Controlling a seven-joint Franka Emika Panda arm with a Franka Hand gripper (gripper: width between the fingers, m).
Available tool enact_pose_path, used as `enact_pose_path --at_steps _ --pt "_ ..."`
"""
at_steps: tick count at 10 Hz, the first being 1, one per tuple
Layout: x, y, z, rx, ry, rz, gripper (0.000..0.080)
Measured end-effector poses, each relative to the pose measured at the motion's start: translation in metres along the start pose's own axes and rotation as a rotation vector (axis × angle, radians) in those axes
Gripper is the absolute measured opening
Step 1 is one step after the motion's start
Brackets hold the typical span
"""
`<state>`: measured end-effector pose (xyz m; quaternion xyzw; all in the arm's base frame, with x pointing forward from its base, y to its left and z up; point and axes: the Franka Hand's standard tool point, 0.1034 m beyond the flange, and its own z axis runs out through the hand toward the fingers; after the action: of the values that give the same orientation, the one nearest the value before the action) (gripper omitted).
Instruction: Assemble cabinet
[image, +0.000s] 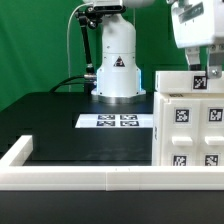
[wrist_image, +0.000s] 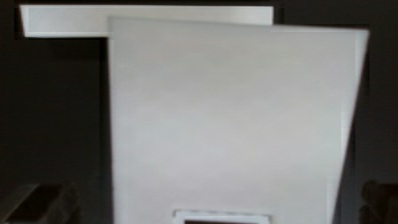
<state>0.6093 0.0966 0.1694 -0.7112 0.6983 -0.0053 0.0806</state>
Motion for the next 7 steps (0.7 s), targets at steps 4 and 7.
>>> enact_pose_path --at_steps 4,7 --pt "-0.0044 -0.0009 -0.0108 0.015 -0.015 -0.044 0.0796" --pt "-0.0071 -0.0069 -0.0111 0.008 0.004 -0.459 0.0796"
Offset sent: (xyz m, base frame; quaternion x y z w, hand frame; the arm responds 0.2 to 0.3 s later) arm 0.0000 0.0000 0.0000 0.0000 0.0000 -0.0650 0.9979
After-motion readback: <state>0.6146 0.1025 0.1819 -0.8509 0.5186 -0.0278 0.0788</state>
